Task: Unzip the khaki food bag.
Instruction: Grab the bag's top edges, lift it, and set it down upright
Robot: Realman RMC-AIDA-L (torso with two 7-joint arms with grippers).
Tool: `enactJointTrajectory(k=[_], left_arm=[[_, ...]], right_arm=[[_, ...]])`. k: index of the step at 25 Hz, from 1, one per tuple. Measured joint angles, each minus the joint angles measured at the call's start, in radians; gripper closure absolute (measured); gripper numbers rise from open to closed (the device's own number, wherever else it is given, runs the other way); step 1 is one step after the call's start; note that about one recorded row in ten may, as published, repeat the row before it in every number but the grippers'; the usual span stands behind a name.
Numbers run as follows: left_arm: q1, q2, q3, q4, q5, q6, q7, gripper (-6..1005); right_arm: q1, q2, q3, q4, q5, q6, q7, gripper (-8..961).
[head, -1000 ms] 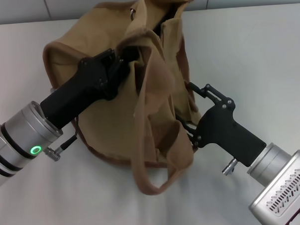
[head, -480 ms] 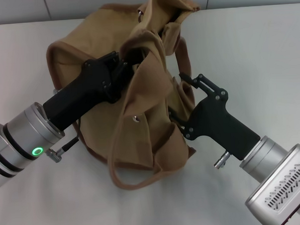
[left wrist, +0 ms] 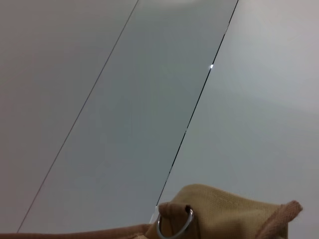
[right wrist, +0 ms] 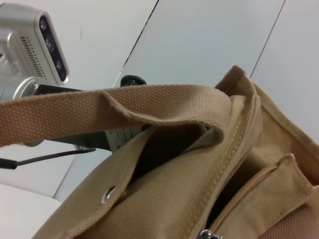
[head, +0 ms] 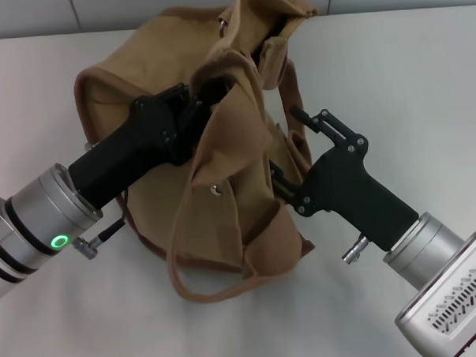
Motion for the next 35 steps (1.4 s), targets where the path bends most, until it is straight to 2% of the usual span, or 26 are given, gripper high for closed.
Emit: enactJointTrajectory(k=[12, 24, 29, 35], left_arm=[[0.0, 0.0, 0.0, -0.001, 0.001, -0.003, 0.0, 845], [0.004, 0.0, -0.005, -0.002, 0.001, -0.006, 0.0, 841], [0.003, 0.0, -0.007, -0.002, 0.001, -0.006, 0.0, 839], [0.0, 0.0, -0.004, -0.001, 0.0, -0.006, 0.0, 837]], right_arm=[[-0.004, 0.0, 0.09, 0.023, 0.002, 0.021, 0.099, 288], [-0.012, 0.0, 0.059, -0.029, -0.004, 0.034, 0.076, 288], [-0.016, 0.0, 0.028, -0.034, -0.005, 0.063, -0.04, 288], [-0.016, 0.0, 0.027, -0.022, -0.01, 0.064, -0.064, 289]])
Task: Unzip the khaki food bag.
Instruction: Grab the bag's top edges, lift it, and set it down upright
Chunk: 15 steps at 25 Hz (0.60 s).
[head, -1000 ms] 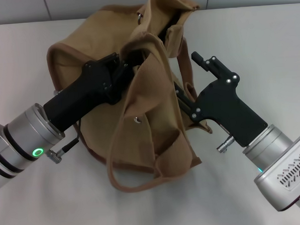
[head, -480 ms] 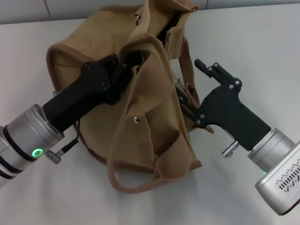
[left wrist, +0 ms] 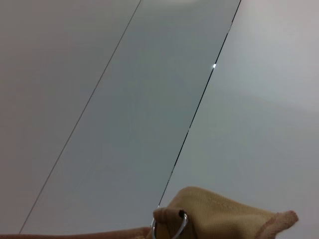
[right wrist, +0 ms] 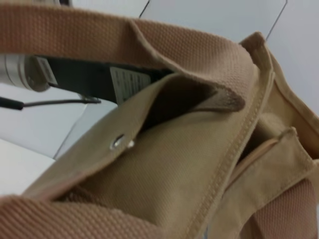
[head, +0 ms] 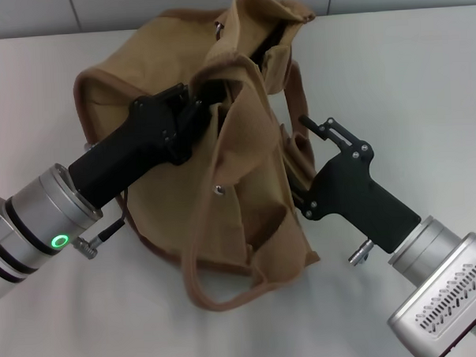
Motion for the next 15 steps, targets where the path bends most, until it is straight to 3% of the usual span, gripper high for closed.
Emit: enactJointTrajectory(k=[13, 15], left_arm=[[0.005, 0.0, 0.002, 0.0, -0.002, 0.0, 0.0, 832], [0.006, 0.0, 0.002, 0.0, -0.002, 0.0, 0.0, 832]], right_arm=[[0.013, 0.0, 0.002, 0.032, -0.028, -0.024, -0.003, 300], [0.013, 0.0, 0.004, 0.03, -0.042, -0.024, -0.003, 342]])
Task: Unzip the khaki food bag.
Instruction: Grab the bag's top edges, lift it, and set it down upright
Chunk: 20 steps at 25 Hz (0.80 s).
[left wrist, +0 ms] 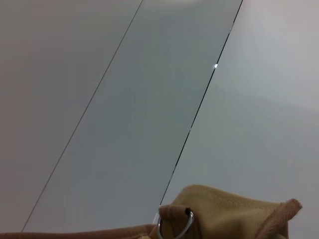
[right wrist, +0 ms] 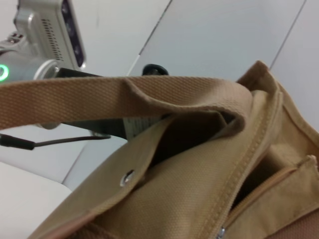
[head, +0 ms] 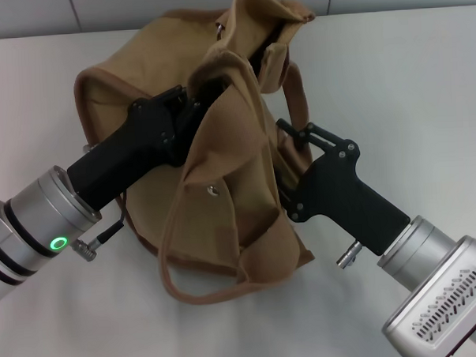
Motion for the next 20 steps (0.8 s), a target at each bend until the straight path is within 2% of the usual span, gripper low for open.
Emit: enactJointTrajectory(k=[8, 12, 17, 20], left_arm=[[0.001, 0.0, 0.0, 0.0, 0.001, 0.0, 0.0, 829], [0.001, 0.0, 0.0, 0.0, 0.002, 0.0, 0.0, 827], [0.001, 0.0, -0.005, 0.0, 0.002, 0.004, 0.0, 826], [0.002, 0.0, -0.007, 0.0, 0.001, 0.006, 0.0, 825]], right_arm=[[0.0, 0.0, 0.006, 0.0, -0.02, 0.006, 0.0, 512], [-0.001, 0.0, 0.006, 0.0, -0.02, 0.006, 0.0, 749], [-0.005, 0.0, 0.007, 0.0, -0.017, 0.007, 0.001, 931], [-0.009, 0.0, 0.007, -0.002, -0.014, 0.007, 0.001, 942]])
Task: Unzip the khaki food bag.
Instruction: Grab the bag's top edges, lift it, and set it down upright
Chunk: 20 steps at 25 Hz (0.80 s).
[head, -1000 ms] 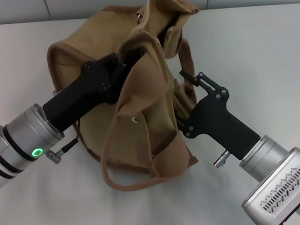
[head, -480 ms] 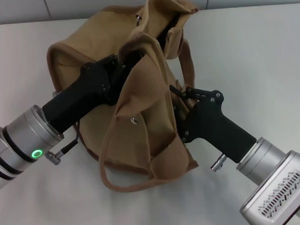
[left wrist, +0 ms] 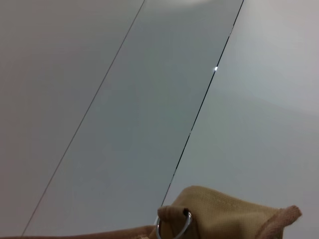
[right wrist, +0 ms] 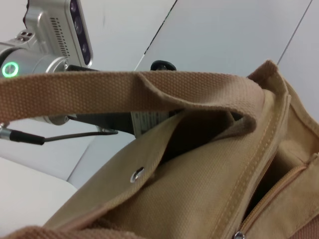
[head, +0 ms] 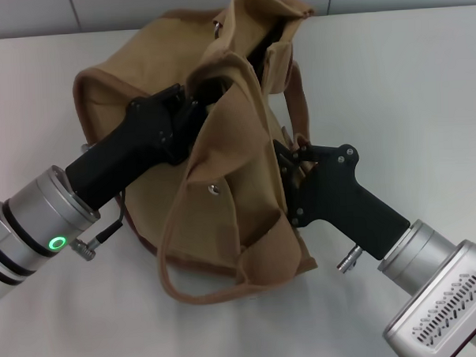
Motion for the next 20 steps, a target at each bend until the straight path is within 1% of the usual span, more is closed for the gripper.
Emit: enactJointTrajectory(k=[4, 7, 9, 11, 16, 20], left_arm=[[0.007, 0.0, -0.015, 0.001, -0.007, 0.001, 0.0, 823], [0.02, 0.0, -0.044, 0.004, -0.008, 0.001, -0.003, 822], [0.036, 0.0, -0.083, 0.007, -0.008, 0.001, -0.008, 821], [0.041, 0.0, -0.098, 0.007, -0.009, 0.001, -0.009, 821], [0.08, 0.0, -0.192, 0.007, -0.009, -0.003, -0.011, 819], [0.099, 0.005, -0.241, 0.01, -0.009, -0.002, -0.014, 817]], right_arm=[[-0.008, 0.0, 0.0, -0.003, 0.002, 0.0, 0.0, 950], [-0.015, 0.0, 0.0, -0.005, 0.002, 0.001, 0.0, 950], [-0.018, 0.0, 0.0, -0.008, 0.003, 0.001, 0.0, 950], [-0.023, 0.0, 0.0, -0.012, 0.003, 0.001, 0.001, 949], [-0.03, 0.0, 0.0, -0.017, 0.004, 0.001, 0.004, 949], [-0.03, 0.0, 0.0, -0.019, 0.004, 0.002, 0.005, 949]])
